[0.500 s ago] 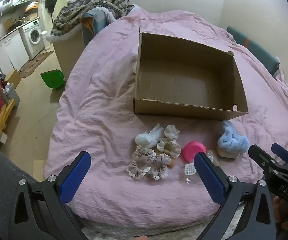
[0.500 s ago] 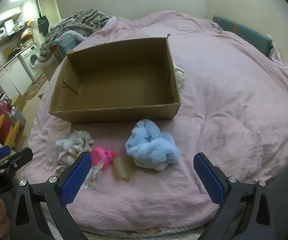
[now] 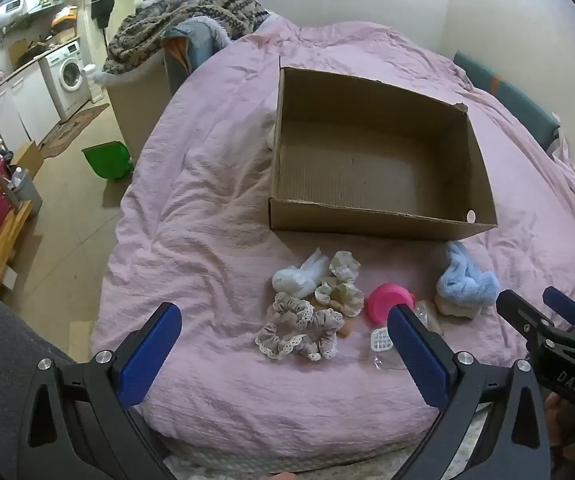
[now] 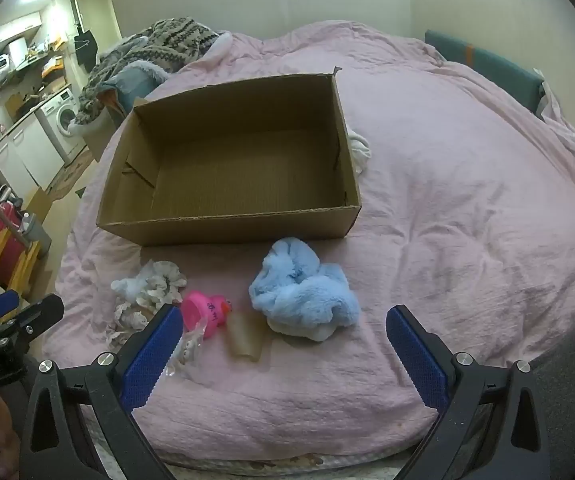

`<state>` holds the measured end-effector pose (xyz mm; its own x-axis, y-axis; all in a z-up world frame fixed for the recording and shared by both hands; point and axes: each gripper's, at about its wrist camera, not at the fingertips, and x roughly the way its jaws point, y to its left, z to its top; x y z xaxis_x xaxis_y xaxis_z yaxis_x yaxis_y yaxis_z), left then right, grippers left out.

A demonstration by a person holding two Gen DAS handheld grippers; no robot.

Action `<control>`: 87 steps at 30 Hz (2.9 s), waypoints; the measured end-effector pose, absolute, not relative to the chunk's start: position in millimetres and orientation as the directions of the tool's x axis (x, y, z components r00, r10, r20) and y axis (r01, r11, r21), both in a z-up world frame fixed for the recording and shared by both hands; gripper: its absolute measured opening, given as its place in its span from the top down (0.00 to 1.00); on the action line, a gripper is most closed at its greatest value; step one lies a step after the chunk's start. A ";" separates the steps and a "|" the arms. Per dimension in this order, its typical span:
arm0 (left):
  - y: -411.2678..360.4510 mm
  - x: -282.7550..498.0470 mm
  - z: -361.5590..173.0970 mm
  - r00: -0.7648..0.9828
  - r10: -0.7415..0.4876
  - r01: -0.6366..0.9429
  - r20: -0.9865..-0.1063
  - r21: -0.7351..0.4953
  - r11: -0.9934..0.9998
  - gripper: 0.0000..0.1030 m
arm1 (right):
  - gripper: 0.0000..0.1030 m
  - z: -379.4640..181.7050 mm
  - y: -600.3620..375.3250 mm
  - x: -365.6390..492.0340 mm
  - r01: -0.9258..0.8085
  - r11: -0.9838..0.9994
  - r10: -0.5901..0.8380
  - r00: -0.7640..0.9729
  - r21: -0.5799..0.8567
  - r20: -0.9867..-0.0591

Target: Organize soft objects

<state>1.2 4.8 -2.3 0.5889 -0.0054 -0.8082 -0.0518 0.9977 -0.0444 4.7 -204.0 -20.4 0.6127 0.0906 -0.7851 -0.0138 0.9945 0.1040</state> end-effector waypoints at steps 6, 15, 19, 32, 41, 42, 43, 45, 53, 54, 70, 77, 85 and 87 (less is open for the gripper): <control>4.2 1.3 -1.0 0.588 -0.006 -0.052 -0.809 -0.046 0.998 0.00 | 0.00 -23.7 -204.4 1.2 -0.017 0.995 0.090 0.610 0.101 -0.787; 0.4 0.1 -0.4 0.585 -0.005 -0.055 -0.811 -0.046 0.997 0.00 | 0.00 -22.3 -204.4 6.1 -0.018 0.995 0.089 0.608 0.098 -0.789; 0.2 0.0 -0.5 0.585 -0.005 -0.057 -0.811 -0.047 0.997 0.00 | 0.00 -22.3 -204.3 5.3 -0.019 0.995 0.087 0.606 0.095 -0.791; 0.3 0.2 -1.0 0.582 -0.007 -0.056 -0.813 -0.049 0.997 0.00 | 0.00 -23.5 -203.7 6.5 -0.017 0.995 0.085 0.606 0.094 -0.791; 0.3 0.5 -1.4 0.582 -0.007 -0.056 -0.813 -0.049 0.997 0.00 | 0.00 -24.6 -203.4 6.0 -0.017 0.995 0.085 0.606 0.094 -0.791; 0.3 0.5 -1.5 0.581 -0.007 -0.057 -0.814 -0.049 0.997 0.00 | 0.00 -23.9 -203.5 6.0 -0.017 0.995 0.085 0.605 0.094 -0.791; 0.2 0.5 -1.4 0.581 -0.006 -0.058 -0.814 -0.048 0.997 0.00 | 0.00 -23.8 -203.7 6.0 -0.018 0.995 0.086 0.605 0.094 -0.792; 0.0 0.6 -1.7 0.580 -0.005 -0.059 -0.814 -0.048 0.997 0.00 | 0.00 -23.6 -203.9 5.9 -0.018 0.995 0.086 0.605 0.094 -0.791; 0.0 0.9 -2.7 0.579 -0.006 -0.058 -0.815 -0.049 0.997 0.00 | 0.00 -23.9 -203.7 6.1 -0.018 0.995 0.086 0.606 0.095 -0.791; 0.4 0.9 -2.3 0.578 -0.007 -0.058 -0.816 -0.050 0.997 0.00 | 0.00 -23.5 -203.6 5.8 -0.018 0.995 0.086 0.605 0.095 -0.791; 0.3 0.7 -2.2 0.578 -0.007 -0.059 -0.816 -0.051 0.997 0.00 | 0.00 -23.5 -203.5 6.2 -0.017 0.996 0.084 0.605 0.093 -0.792; 0.4 0.7 -2.2 0.578 -0.008 -0.059 -0.816 -0.051 0.997 0.00 | 0.00 -23.7 -203.6 6.4 -0.018 0.995 0.085 0.604 0.093 -0.792; 1.0 1.3 -2.1 0.575 -0.013 -0.061 -0.818 -0.059 0.996 0.00 | 0.00 -24.1 -201.2 6.4 -0.025 0.996 0.088 0.602 0.091 -0.793; 1.4 2.0 -1.7 0.571 -0.013 -0.061 -0.821 -0.058 0.996 0.00 | 0.00 -23.6 -201.6 6.7 -0.026 0.995 0.093 0.596 0.097 -0.797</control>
